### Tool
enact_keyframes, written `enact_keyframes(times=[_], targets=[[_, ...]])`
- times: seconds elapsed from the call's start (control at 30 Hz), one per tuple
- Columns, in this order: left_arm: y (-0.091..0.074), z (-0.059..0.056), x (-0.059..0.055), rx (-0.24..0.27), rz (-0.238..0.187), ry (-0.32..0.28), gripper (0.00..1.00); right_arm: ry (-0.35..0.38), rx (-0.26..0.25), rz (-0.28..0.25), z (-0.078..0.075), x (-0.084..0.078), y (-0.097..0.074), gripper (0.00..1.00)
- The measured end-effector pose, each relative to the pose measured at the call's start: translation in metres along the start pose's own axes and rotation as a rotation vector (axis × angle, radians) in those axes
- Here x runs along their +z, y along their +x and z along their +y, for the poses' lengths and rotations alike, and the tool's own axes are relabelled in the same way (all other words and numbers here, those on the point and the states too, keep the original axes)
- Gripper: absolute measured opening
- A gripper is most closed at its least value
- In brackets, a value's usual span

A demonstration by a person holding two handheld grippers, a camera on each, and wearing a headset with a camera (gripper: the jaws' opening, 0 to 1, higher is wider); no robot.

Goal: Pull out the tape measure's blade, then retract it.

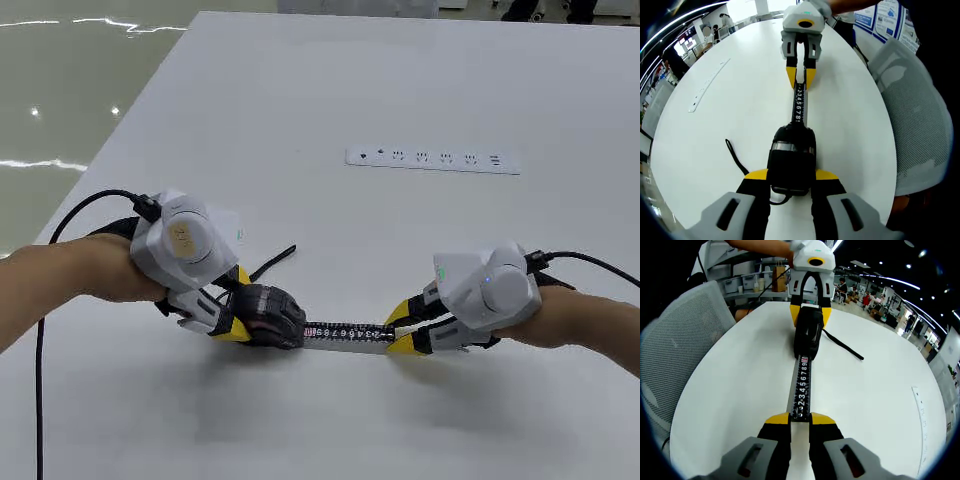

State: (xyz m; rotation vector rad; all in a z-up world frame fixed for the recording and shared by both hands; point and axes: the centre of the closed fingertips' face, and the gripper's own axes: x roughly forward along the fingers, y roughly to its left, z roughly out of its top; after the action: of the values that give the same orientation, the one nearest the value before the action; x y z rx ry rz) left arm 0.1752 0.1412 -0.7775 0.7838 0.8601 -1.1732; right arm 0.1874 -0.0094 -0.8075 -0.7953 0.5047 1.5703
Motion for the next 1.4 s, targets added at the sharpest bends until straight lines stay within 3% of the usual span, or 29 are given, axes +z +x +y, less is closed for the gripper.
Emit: enact_keyframes(times=[1.4], targets=[[0.0012, 0.002, -0.0019, 0.0, -0.008, -0.002, 0.26, 0.004, -0.007, 0.008, -0.0022, -0.0069, -0.0051, 0.11]])
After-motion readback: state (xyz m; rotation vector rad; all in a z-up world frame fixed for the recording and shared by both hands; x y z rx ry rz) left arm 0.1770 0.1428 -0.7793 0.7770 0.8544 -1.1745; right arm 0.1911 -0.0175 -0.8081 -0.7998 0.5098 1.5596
